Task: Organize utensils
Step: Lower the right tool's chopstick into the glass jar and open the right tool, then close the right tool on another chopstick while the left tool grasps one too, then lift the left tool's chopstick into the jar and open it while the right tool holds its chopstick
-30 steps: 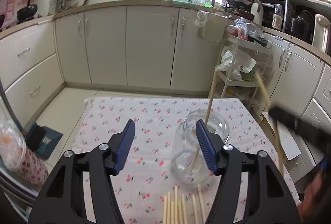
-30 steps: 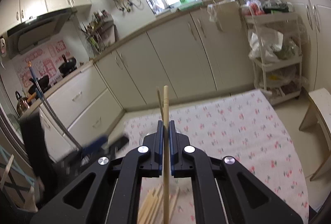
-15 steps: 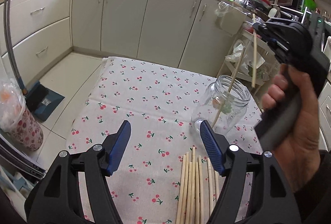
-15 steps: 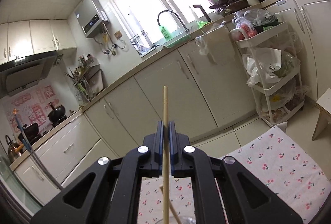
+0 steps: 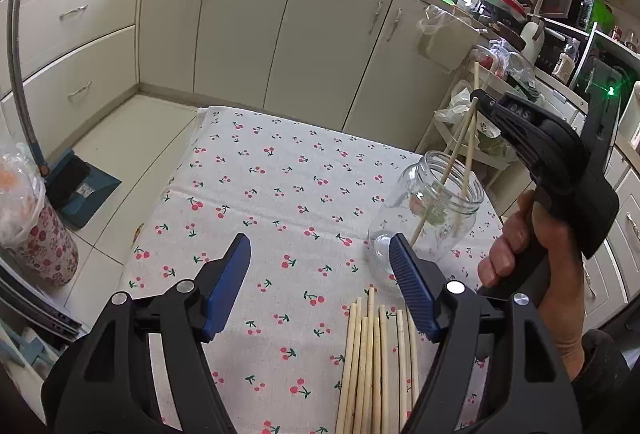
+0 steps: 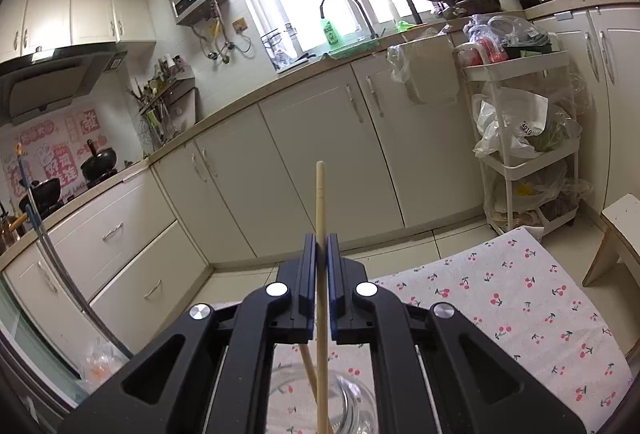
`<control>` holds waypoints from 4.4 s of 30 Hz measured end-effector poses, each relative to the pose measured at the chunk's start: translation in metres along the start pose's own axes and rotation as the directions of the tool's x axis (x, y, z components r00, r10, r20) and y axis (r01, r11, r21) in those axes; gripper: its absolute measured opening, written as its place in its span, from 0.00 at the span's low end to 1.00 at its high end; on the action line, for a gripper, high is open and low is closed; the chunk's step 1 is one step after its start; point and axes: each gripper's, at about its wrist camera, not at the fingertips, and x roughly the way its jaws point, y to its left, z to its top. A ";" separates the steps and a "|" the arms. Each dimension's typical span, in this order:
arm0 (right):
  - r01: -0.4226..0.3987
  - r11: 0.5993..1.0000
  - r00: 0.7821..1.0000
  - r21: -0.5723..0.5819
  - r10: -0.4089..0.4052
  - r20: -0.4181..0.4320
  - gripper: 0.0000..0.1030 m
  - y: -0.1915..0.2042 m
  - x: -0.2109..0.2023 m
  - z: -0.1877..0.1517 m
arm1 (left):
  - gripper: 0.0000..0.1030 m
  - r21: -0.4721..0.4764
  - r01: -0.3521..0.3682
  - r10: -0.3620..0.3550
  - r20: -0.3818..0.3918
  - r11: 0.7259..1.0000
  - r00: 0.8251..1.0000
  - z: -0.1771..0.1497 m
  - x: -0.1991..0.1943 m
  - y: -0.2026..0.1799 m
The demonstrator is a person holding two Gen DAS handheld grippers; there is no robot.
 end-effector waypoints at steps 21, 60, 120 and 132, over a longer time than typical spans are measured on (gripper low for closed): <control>-0.019 0.985 0.889 -0.172 -0.062 -0.453 0.31 0.002 -0.092 -0.101 | 0.70 0.110 -0.107 0.126 -0.187 0.988 0.974 -0.049 -0.006 0.006; -0.069 0.962 0.781 -0.264 -0.113 -0.614 0.10 -0.016 -0.069 -0.142 | 0.70 0.299 -0.150 0.231 -0.258 0.942 0.938 -0.060 0.067 -0.026; -0.108 0.989 0.892 0.101 0.141 -0.429 0.06 -0.034 -0.117 -0.095 | 0.05 0.026 0.122 -0.121 0.424 0.992 0.897 0.126 -0.034 -0.094; -0.093 0.986 0.897 0.136 0.142 -0.419 0.06 -0.050 -0.109 -0.099 | 0.05 0.004 0.036 -0.033 0.477 0.999 0.878 0.134 0.021 -0.110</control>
